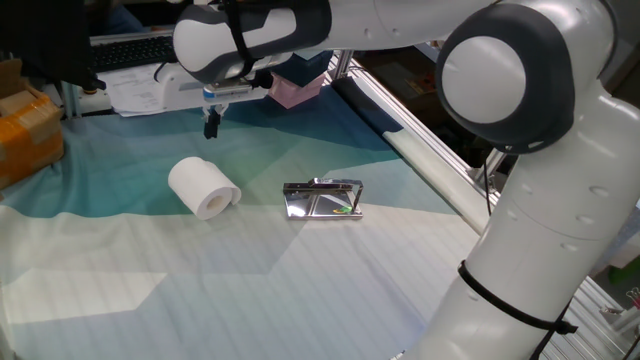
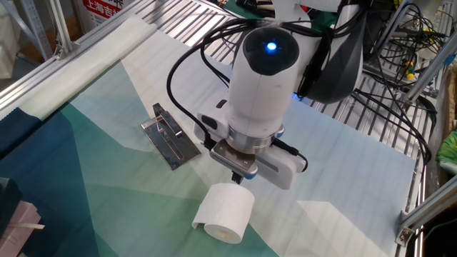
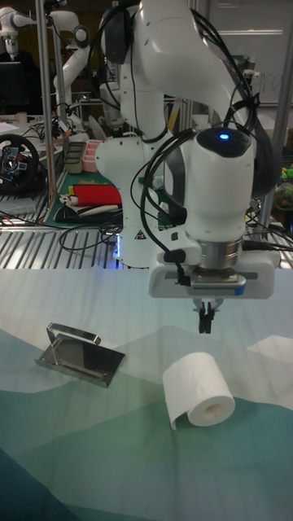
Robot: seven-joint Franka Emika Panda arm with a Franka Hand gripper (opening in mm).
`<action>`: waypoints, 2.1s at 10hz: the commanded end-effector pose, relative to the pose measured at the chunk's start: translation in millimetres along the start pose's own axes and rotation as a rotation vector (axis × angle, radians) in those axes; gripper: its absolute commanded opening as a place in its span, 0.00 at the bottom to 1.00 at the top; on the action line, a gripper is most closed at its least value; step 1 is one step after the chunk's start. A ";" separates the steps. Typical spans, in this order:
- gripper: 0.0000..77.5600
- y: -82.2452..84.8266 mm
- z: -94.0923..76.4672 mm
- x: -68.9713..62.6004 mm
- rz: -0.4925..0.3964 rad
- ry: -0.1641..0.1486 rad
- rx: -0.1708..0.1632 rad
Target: Put the toilet paper on its holder
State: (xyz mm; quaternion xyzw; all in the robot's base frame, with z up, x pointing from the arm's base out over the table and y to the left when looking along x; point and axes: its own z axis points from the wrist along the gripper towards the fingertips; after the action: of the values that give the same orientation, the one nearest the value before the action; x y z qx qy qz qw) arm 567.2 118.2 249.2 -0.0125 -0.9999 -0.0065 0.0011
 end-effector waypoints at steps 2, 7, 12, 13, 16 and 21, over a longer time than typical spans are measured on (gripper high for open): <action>0.00 0.1 -1.4 -0.7 0.028 0.021 -0.006; 0.00 0.6 -0.5 -1.0 -0.008 0.042 -0.002; 0.00 11.0 23.2 -8.2 -0.018 0.034 0.012; 0.00 14.2 33.8 -8.9 -0.022 0.033 0.013; 0.00 18.2 55.6 -7.0 -0.019 0.024 0.012; 0.00 14.5 82.8 -0.6 -0.023 0.008 0.006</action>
State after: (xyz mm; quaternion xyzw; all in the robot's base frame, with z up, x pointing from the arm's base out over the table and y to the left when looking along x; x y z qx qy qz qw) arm 570.6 136.0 174.0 -0.0031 -0.9999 -0.0014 0.0102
